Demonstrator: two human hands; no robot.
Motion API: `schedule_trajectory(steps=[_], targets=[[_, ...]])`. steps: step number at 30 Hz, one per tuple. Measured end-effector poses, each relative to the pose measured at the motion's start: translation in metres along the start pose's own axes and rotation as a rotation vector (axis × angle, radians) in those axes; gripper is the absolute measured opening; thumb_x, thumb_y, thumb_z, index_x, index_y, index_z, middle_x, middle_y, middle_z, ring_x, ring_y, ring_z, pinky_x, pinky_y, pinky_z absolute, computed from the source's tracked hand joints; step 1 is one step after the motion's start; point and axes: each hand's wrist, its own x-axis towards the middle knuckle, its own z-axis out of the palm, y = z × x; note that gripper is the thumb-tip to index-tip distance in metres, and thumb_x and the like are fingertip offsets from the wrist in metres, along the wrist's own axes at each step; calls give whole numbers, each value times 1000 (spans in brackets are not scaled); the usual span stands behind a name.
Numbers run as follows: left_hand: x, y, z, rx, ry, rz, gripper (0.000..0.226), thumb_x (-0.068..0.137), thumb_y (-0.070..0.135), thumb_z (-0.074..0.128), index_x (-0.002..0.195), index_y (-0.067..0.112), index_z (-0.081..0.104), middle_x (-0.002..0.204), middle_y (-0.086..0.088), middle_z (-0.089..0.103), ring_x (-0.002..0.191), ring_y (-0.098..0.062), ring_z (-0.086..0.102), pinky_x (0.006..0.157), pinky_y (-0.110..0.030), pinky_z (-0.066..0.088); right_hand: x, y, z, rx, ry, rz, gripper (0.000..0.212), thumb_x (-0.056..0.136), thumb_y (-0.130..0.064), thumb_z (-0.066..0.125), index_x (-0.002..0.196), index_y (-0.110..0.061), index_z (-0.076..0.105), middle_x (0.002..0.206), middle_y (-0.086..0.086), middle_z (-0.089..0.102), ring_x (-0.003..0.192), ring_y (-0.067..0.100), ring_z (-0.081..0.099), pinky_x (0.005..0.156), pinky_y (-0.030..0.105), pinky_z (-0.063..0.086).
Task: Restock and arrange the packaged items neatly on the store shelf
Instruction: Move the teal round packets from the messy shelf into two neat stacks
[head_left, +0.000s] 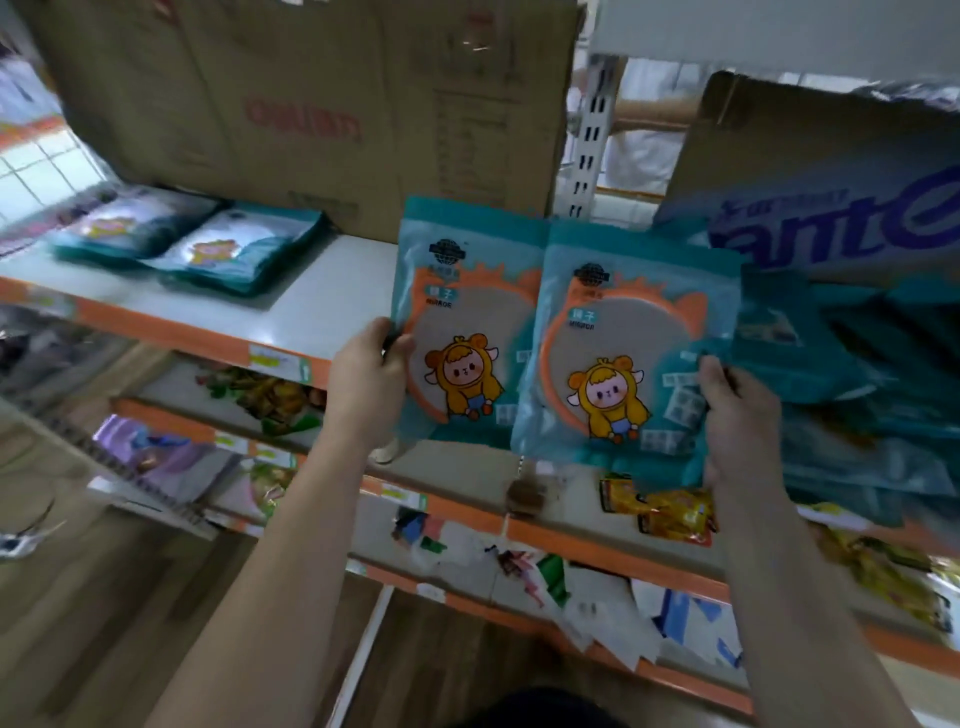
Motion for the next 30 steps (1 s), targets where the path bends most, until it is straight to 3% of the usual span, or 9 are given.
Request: schedule_trajectory(steps=[3, 7, 12, 16, 19, 24, 30], targets=[[18, -27, -29, 2, 18, -37, 15, 99, 21, 48, 99, 11, 59, 91, -6, 63, 81, -22, 57, 61, -31, 43, -5, -1, 45, 1, -37, -4, 23, 95, -31, 59, 80, -15, 66, 74, -5, 70, 70, 14, 68, 65, 33, 58], [53, -61, -56, -13, 36, -86, 16, 99, 22, 48, 100, 12, 60, 88, -5, 62, 79, -23, 56, 66, -33, 45, 0, 2, 112, 47, -85, -1, 22, 97, -26, 57, 80, -21, 70, 74, -8, 74, 69, 10, 70, 58, 27, 57], [110, -99, -83, 1, 97, -105, 11, 99, 25, 48, 93, 21, 57, 78, 3, 59, 68, -13, 55, 55, -26, 43, 23, 18, 191, 35, -138, 25, 20, 96, -28, 58, 83, -19, 69, 81, -3, 73, 81, 19, 69, 77, 41, 57], [155, -124, -109, 116, 164, -120, 15, 99, 20, 48, 85, 15, 53, 70, 7, 50, 65, -14, 48, 56, -31, 38, 40, 22, 250, 17, -199, 21, 22, 98, -26, 55, 80, -18, 66, 75, -5, 69, 69, 12, 67, 72, 38, 54], [184, -140, -126, 97, 192, -164, 15, 99, 21, 47, 97, 12, 58, 78, 4, 54, 79, -22, 53, 71, -37, 44, 50, 20, 290, 10, -241, 4, 23, 98, -25, 55, 79, -16, 65, 75, -2, 67, 66, 12, 65, 70, 36, 53], [226, -173, -152, 53, 199, -180, 18, 99, 20, 46, 102, 9, 60, 94, -10, 65, 89, -30, 58, 78, -43, 47, 57, 26, 352, 23, -275, 50, 17, 98, -25, 55, 88, -18, 67, 74, -7, 71, 66, 8, 69, 62, 30, 55], [284, -226, -190, 70, 175, -170, 17, 98, 16, 46, 85, 8, 55, 83, -9, 58, 84, -32, 55, 71, -39, 41, 52, 40, 424, 16, -227, 76, 17, 96, -26, 58, 85, -17, 67, 71, -6, 72, 65, 11, 70, 59, 30, 58]])
